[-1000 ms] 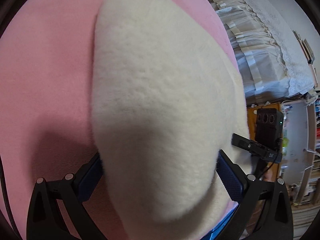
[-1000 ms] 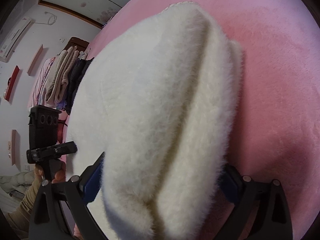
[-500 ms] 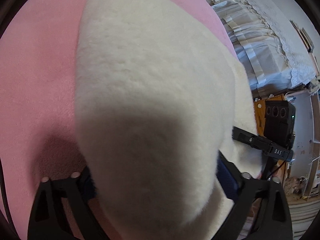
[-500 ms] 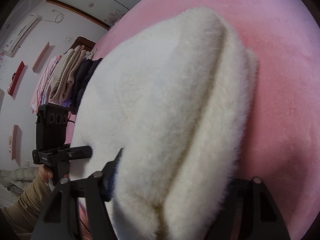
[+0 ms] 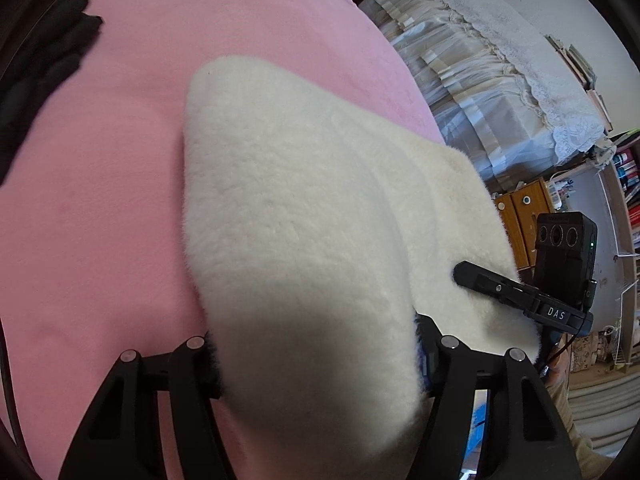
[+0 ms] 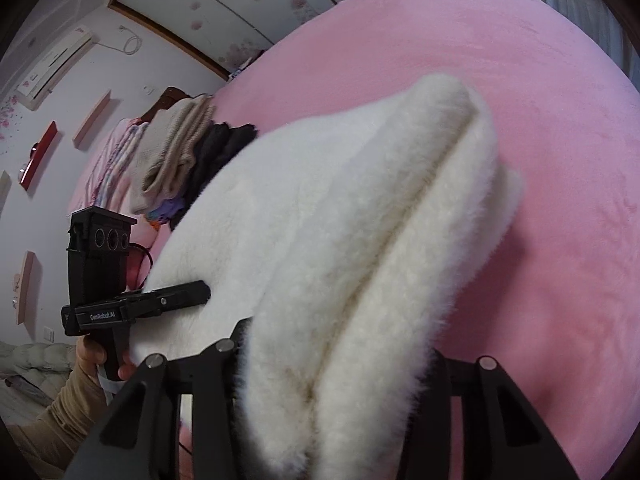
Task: Fold large clothes
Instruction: 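Carry the cardigan with both grippers onto the stack of folded clothes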
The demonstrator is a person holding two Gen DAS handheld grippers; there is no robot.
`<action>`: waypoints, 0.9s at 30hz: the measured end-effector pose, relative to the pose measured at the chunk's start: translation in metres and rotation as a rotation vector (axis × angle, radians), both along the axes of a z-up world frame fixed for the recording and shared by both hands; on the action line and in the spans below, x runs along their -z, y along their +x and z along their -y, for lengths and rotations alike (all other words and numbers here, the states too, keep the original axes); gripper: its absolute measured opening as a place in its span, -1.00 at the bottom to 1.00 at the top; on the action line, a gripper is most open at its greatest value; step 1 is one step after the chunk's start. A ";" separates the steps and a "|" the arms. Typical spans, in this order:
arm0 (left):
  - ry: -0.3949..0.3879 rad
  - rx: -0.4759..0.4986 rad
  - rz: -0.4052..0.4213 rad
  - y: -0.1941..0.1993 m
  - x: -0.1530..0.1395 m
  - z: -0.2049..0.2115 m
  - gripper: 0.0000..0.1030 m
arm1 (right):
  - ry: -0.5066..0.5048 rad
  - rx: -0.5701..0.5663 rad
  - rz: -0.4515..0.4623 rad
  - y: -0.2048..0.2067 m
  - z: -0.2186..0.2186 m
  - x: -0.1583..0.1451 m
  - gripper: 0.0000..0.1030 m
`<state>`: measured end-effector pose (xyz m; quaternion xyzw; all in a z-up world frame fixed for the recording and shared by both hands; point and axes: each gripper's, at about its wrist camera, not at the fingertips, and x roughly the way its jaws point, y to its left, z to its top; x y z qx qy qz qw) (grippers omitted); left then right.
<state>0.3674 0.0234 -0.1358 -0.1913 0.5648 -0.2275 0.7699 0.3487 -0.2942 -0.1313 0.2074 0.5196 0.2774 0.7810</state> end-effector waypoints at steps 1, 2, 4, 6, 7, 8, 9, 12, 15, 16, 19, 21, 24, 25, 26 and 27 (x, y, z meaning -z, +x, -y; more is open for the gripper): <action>0.003 -0.006 0.013 -0.006 -0.012 -0.015 0.25 | 0.011 -0.005 0.007 -0.004 -0.013 -0.007 -0.16; 0.012 -0.013 0.034 -0.013 -0.027 -0.032 0.25 | 0.024 -0.013 0.015 -0.008 -0.028 -0.016 -0.16; 0.034 -0.030 0.076 -0.022 -0.058 -0.062 0.25 | 0.052 -0.024 0.040 -0.012 -0.054 -0.033 -0.16; 0.055 -0.050 0.122 -0.026 -0.091 -0.095 0.25 | 0.089 -0.034 0.076 -0.010 -0.084 -0.055 -0.16; 0.068 -0.060 0.147 -0.027 -0.108 -0.111 0.25 | 0.109 -0.037 0.097 -0.007 -0.099 -0.066 -0.16; 0.083 -0.068 0.174 -0.027 -0.126 -0.128 0.25 | 0.131 -0.042 0.122 -0.002 -0.118 -0.081 -0.16; 0.098 -0.075 0.202 -0.025 -0.144 -0.145 0.25 | 0.145 -0.049 0.145 0.003 -0.133 -0.093 -0.16; 0.130 -0.104 0.277 -0.010 -0.199 -0.204 0.25 | 0.186 -0.065 0.217 0.026 -0.186 -0.135 -0.16; 0.146 -0.133 0.331 0.016 -0.240 -0.260 0.26 | 0.221 -0.062 0.283 0.064 -0.242 -0.173 -0.16; 0.152 -0.139 0.346 0.030 -0.253 -0.281 0.26 | 0.232 -0.060 0.299 0.077 -0.260 -0.184 -0.15; 0.193 -0.164 0.384 0.074 -0.281 -0.342 0.27 | 0.252 -0.055 0.338 0.122 -0.314 -0.208 -0.15; 0.214 -0.182 0.389 0.101 -0.285 -0.376 0.28 | 0.258 -0.049 0.345 0.152 -0.351 -0.215 -0.16; 0.236 -0.233 0.356 0.143 -0.271 -0.434 0.31 | 0.270 -0.044 0.316 0.198 -0.401 -0.205 -0.16; 0.234 -0.254 0.335 0.158 -0.259 -0.449 0.32 | 0.257 -0.046 0.307 0.211 -0.417 -0.196 -0.15; 0.237 -0.275 0.310 0.172 -0.240 -0.466 0.35 | 0.256 -0.037 0.288 0.222 -0.431 -0.184 -0.15; 0.222 -0.319 0.262 0.185 -0.215 -0.485 0.40 | 0.232 -0.043 0.271 0.236 -0.450 -0.168 -0.16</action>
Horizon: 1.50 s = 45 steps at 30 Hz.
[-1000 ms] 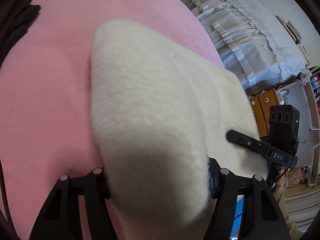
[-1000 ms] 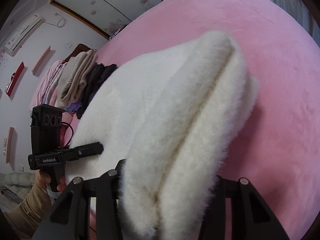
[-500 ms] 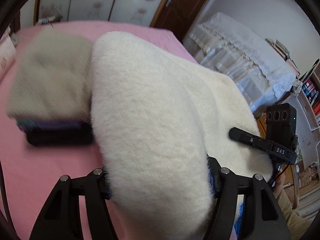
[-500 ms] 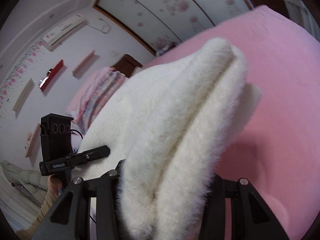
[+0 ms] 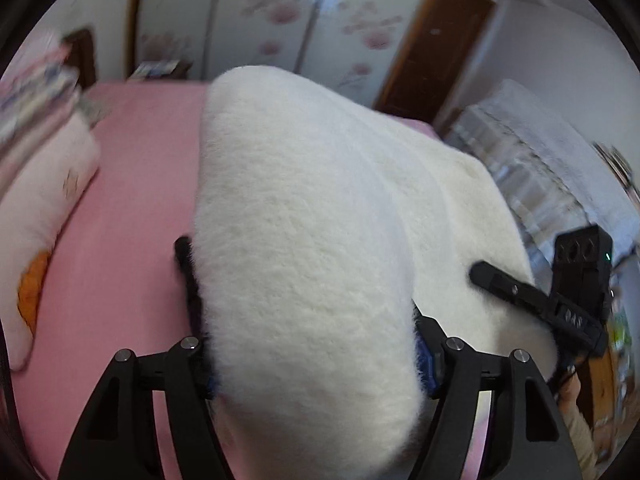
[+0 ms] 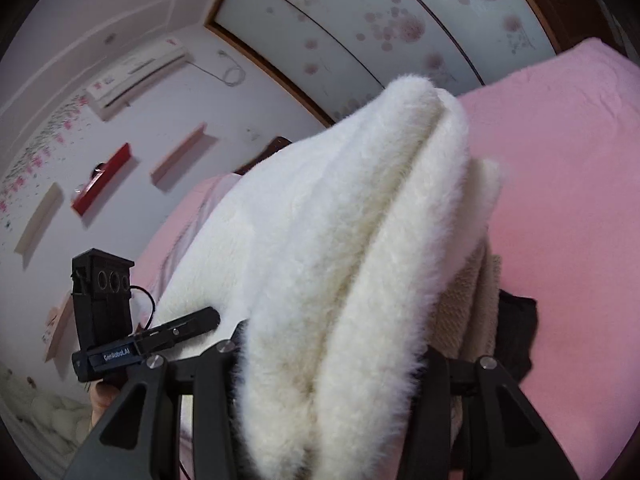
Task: Fold large clothes
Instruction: 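Carry the cardigan with both grippers onto the stack of folded clothes, then lower the cardigan onto the stack and open both grippers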
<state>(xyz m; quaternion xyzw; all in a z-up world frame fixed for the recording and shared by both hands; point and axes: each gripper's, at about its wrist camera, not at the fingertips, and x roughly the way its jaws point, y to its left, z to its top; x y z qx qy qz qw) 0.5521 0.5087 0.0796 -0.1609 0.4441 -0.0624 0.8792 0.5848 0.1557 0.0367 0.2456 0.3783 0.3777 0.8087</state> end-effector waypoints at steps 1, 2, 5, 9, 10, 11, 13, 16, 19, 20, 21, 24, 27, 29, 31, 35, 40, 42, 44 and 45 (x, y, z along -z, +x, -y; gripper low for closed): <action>-0.018 -0.023 -0.036 0.009 0.025 -0.010 0.44 | -0.028 0.001 -0.029 0.013 -0.018 0.020 -0.15; -0.045 -0.049 -0.063 0.015 0.053 -0.024 0.55 | -0.054 0.011 -0.095 0.025 -0.032 0.050 -0.15; -0.208 -0.073 -0.056 0.015 0.112 -0.054 0.65 | -0.101 0.025 -0.207 0.039 -0.053 0.127 -0.07; -0.310 -0.059 -0.022 0.008 0.129 -0.074 0.72 | -0.089 0.009 -0.176 0.038 -0.059 0.137 -0.03; -0.299 -0.068 -0.026 0.008 0.128 -0.076 0.75 | -0.115 0.006 -0.162 0.037 -0.063 0.136 -0.01; -0.284 -0.077 -0.027 0.009 0.125 -0.073 0.79 | -0.137 0.009 -0.155 0.033 -0.060 0.134 0.00; -0.219 -0.098 -0.017 0.007 0.114 -0.073 0.84 | -0.185 0.023 -0.126 0.034 -0.077 0.120 0.11; -0.113 -0.127 -0.011 0.001 0.096 -0.067 0.93 | -0.268 0.028 -0.095 0.025 -0.089 0.102 0.26; 0.002 -0.159 -0.003 -0.008 0.075 -0.057 0.96 | -0.347 0.016 -0.070 0.018 -0.096 0.087 0.40; 0.032 -0.161 0.006 -0.009 0.070 -0.052 0.96 | -0.384 0.007 -0.054 0.013 -0.099 0.084 0.44; 0.051 -0.158 0.013 -0.011 0.066 -0.053 0.96 | -0.415 0.003 -0.033 0.005 -0.097 0.083 0.47; 0.083 -0.165 0.007 -0.011 0.055 -0.034 0.96 | -0.497 0.008 0.024 -0.008 -0.098 0.077 0.50; 0.097 -0.184 0.002 -0.010 0.052 -0.026 0.96 | -0.514 0.016 0.044 -0.014 -0.092 0.073 0.51; 0.107 -0.196 -0.003 -0.019 0.062 -0.029 0.96 | -0.526 0.021 0.056 -0.017 -0.088 0.070 0.51; 0.116 -0.203 -0.005 -0.030 0.068 -0.013 0.96 | -0.532 0.019 0.072 -0.021 -0.083 0.068 0.51; 0.126 -0.208 0.006 -0.038 0.075 0.003 0.96 | -0.548 0.025 0.118 -0.034 -0.077 0.056 0.51; 0.200 -0.219 0.029 -0.051 0.059 0.022 0.96 | -0.543 0.019 0.169 -0.054 -0.065 0.039 0.51; 0.228 -0.227 0.048 -0.062 0.049 0.034 0.96 | -0.535 0.021 0.180 -0.063 -0.060 0.030 0.51; 0.239 -0.226 0.069 -0.076 0.037 0.049 0.96 | -0.529 0.020 0.192 -0.078 -0.049 0.020 0.51; 0.244 -0.225 0.085 -0.086 0.030 0.058 0.96 | -0.530 0.022 0.197 -0.086 -0.043 0.016 0.51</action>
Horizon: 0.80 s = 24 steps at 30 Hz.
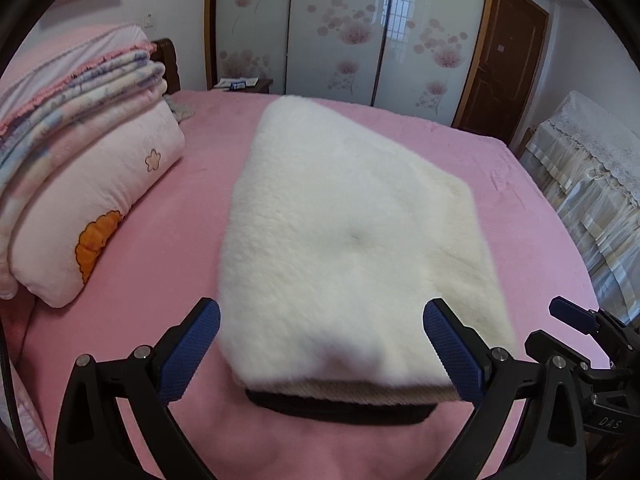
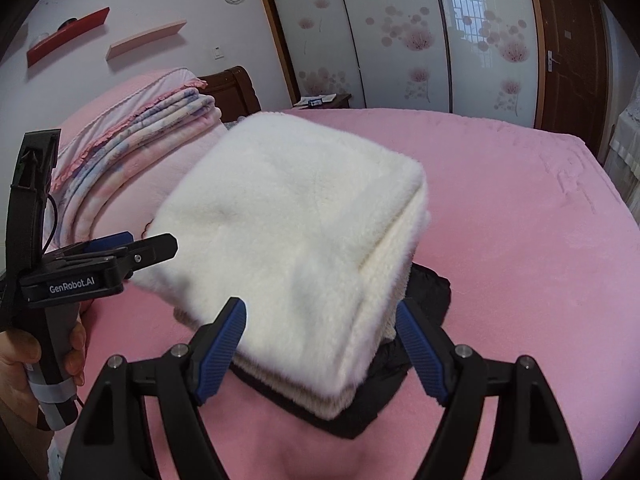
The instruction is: Fold large clothes
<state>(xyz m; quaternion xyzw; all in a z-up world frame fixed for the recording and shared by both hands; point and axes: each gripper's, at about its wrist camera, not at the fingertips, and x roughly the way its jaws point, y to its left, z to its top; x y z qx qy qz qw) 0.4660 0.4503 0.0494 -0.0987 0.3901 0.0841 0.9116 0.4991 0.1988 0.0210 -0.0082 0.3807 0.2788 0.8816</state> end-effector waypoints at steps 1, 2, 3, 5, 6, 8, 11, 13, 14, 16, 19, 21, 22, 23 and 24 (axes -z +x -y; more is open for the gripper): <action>0.008 0.006 0.016 -0.011 -0.007 0.011 0.96 | -0.001 0.000 0.007 -0.010 0.008 -0.005 0.51; 0.015 0.016 0.035 -0.024 -0.014 0.023 0.96 | -0.001 0.000 0.014 -0.021 0.016 -0.011 0.51; 0.021 0.022 0.052 -0.039 -0.021 0.037 0.96 | -0.002 0.002 0.019 -0.032 0.026 -0.017 0.51; 0.022 0.034 0.080 -0.067 -0.035 0.064 0.96 | -0.006 0.009 0.026 -0.057 0.046 -0.027 0.51; 0.020 0.051 0.094 -0.085 -0.041 0.080 0.96 | -0.007 0.011 0.025 -0.069 0.057 -0.032 0.51; 0.032 0.055 0.119 -0.116 -0.053 0.111 0.97 | -0.022 0.024 0.028 -0.098 0.081 -0.042 0.51; 0.048 0.056 0.140 -0.168 -0.066 0.160 0.99 | -0.006 0.048 0.026 -0.140 0.121 -0.052 0.51; 0.051 0.050 0.150 -0.202 -0.073 0.192 0.99 | 0.002 0.071 0.032 -0.172 0.151 -0.057 0.51; 0.044 0.054 0.160 -0.219 -0.075 0.207 0.99 | 0.006 0.081 0.035 -0.190 0.166 -0.058 0.51; 0.029 0.069 0.181 -0.248 -0.078 0.234 0.99 | 0.014 0.105 0.045 -0.219 0.191 -0.059 0.51; 0.017 0.079 0.205 -0.287 -0.080 0.273 0.99 | 0.027 0.150 0.054 -0.259 0.227 -0.058 0.51; 0.007 0.081 0.208 -0.310 -0.079 0.296 0.99 | 0.033 0.172 0.053 -0.282 0.247 -0.056 0.51; 0.003 0.082 0.206 -0.319 -0.078 0.306 0.99 | 0.029 0.181 0.055 -0.291 0.254 -0.056 0.51; 0.001 0.084 0.203 -0.324 -0.077 0.311 0.99 | 0.028 0.188 0.058 -0.300 0.261 -0.055 0.51; 0.005 0.083 0.197 -0.332 -0.076 0.320 0.99 | 0.027 0.195 0.065 -0.309 0.267 -0.055 0.51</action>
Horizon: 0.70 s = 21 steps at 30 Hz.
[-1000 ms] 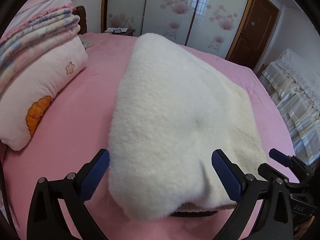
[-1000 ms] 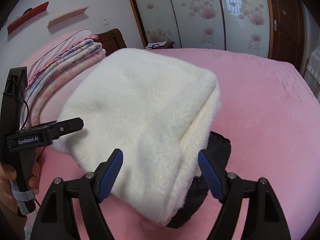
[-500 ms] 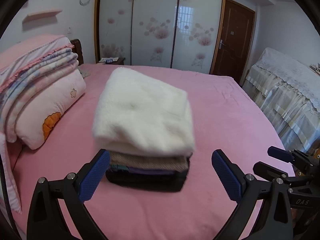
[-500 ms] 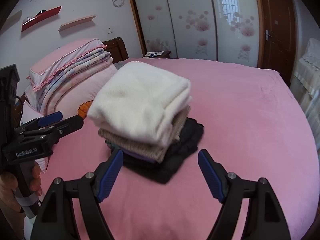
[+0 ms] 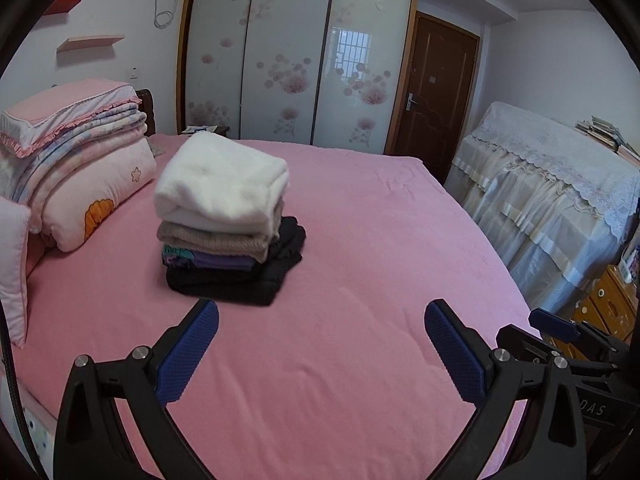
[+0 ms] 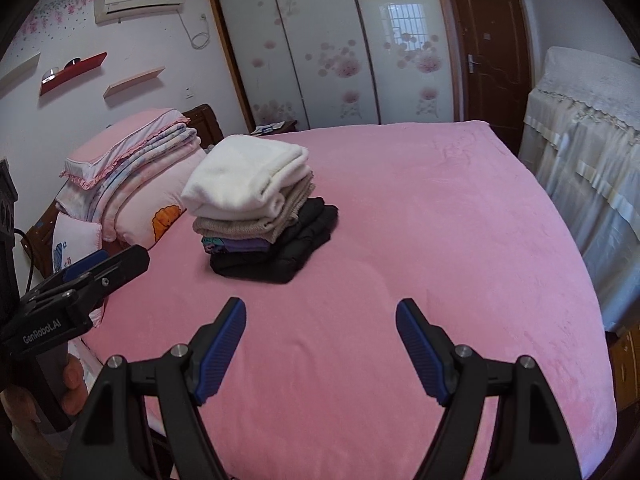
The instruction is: Fold large clothes
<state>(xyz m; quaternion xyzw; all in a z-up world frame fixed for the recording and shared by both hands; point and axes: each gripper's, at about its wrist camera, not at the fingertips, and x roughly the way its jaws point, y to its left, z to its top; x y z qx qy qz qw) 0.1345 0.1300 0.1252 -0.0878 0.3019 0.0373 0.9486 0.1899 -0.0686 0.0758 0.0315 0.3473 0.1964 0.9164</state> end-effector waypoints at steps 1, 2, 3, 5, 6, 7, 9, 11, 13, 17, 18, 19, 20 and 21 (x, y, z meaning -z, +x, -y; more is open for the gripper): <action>0.011 -0.005 -0.009 -0.006 0.002 0.008 0.99 | -0.007 0.009 0.007 -0.008 0.006 0.000 0.51; 0.018 -0.010 -0.016 -0.010 0.004 0.014 0.99 | -0.015 0.016 0.013 -0.016 0.010 0.001 0.51; 0.021 -0.009 -0.021 -0.014 0.006 0.020 0.99 | -0.020 0.023 0.018 -0.023 0.015 0.001 0.51; 0.011 -0.005 -0.030 -0.025 0.010 0.031 0.99 | -0.024 0.041 0.023 -0.036 0.023 0.002 0.51; 0.003 -0.006 -0.030 -0.029 0.012 0.035 0.99 | -0.027 0.050 0.026 -0.042 0.027 0.003 0.51; 0.000 -0.002 -0.033 -0.033 0.014 0.040 0.99 | -0.034 0.063 0.033 -0.048 0.032 0.004 0.51; 0.010 0.003 -0.044 -0.039 0.018 0.048 0.99 | -0.061 0.086 0.038 -0.058 0.036 0.007 0.51; 0.032 0.007 -0.061 -0.044 0.024 0.055 0.99 | -0.084 0.110 0.036 -0.066 0.039 0.011 0.51; 0.054 0.001 -0.077 -0.052 0.031 0.064 0.99 | -0.089 0.132 0.036 -0.074 0.045 0.015 0.51; 0.070 -0.009 -0.100 -0.067 0.045 0.074 0.99 | -0.060 0.161 0.015 -0.089 0.057 0.026 0.51; 0.066 -0.009 -0.107 -0.072 0.049 0.076 0.99 | -0.050 0.162 0.007 -0.092 0.060 0.029 0.51; 0.057 -0.008 -0.112 -0.076 0.052 0.076 0.99 | -0.045 0.162 0.000 -0.096 0.061 0.032 0.51; 0.052 -0.006 -0.115 -0.078 0.054 0.077 0.99 | -0.041 0.160 -0.005 -0.098 0.063 0.035 0.51; 0.051 -0.001 -0.121 -0.081 0.056 0.078 0.99 | -0.039 0.159 -0.010 -0.101 0.065 0.038 0.51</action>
